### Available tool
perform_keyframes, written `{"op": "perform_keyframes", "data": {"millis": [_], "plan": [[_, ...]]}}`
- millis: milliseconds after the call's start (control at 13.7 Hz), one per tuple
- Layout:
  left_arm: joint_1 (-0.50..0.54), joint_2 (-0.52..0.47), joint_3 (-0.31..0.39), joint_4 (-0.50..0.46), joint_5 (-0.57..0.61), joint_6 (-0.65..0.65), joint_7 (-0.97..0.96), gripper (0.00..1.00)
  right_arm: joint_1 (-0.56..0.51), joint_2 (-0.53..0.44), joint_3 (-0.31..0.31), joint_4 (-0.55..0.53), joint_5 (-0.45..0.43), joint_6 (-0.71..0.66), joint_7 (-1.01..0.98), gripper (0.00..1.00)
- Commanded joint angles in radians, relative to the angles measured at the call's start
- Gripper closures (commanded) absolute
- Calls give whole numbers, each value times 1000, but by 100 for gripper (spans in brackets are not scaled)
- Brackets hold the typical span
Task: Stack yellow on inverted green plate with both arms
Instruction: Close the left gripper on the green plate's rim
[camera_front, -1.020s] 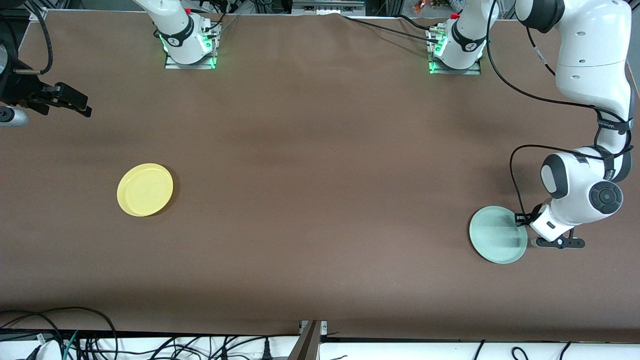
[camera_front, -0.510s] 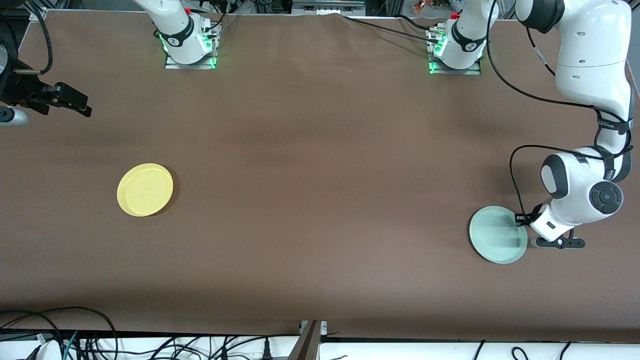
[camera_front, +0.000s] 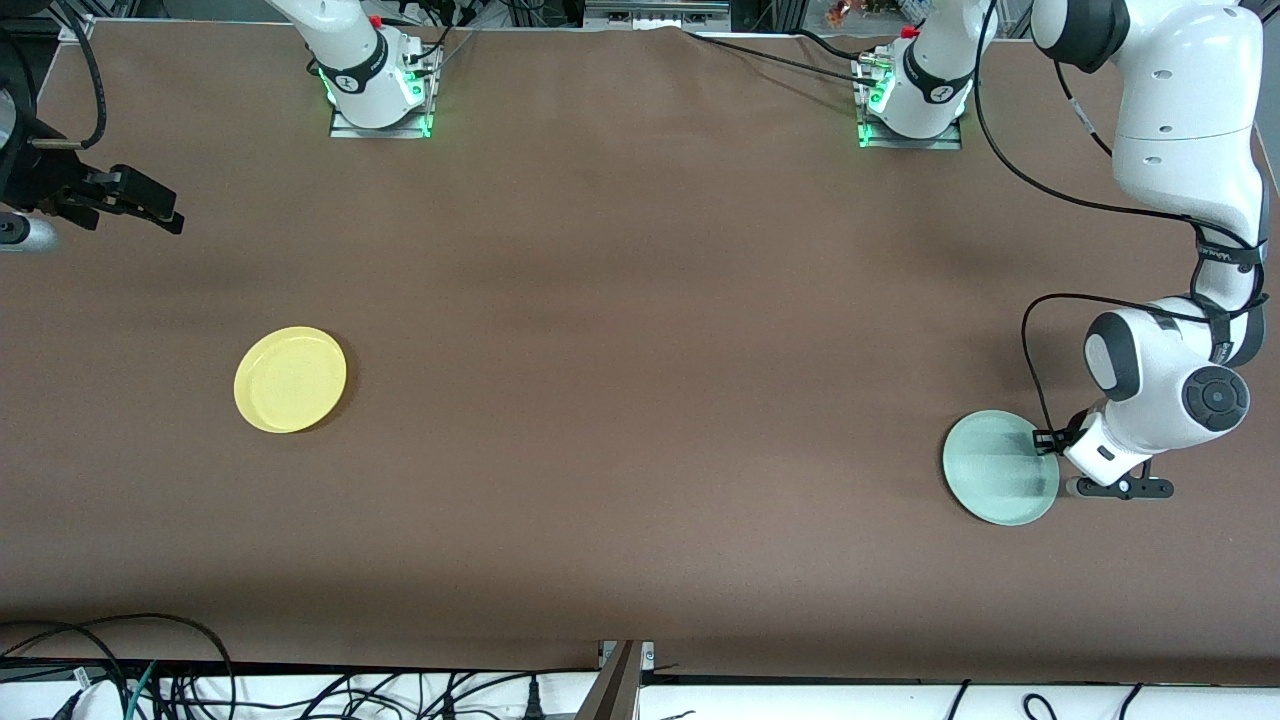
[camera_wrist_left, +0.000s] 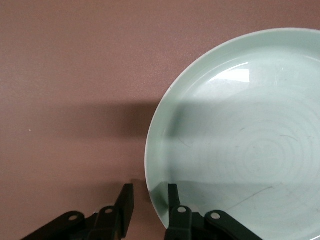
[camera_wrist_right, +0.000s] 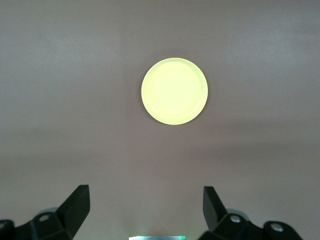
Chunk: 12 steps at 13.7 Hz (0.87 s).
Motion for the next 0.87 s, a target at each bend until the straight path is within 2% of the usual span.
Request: {"op": "perform_keyframes", "data": {"millis": [0,437,656,801], "plan": [[9,21,-6,42,-31,-9,15,63,-4,-12,5,-4,6,-11,-13,0],[9,20,-6,58,-30,-9,15,59,-6,-12,4,-4,3,-12,-13,0],[9,20,-6,57,-28,-9,22,75,-4,-12,4,-4,3,-11,-13,0],[9,20,-6,57,-28,-9,24,82,-4,-11,4,-4,3,-8,-13,0]]}}
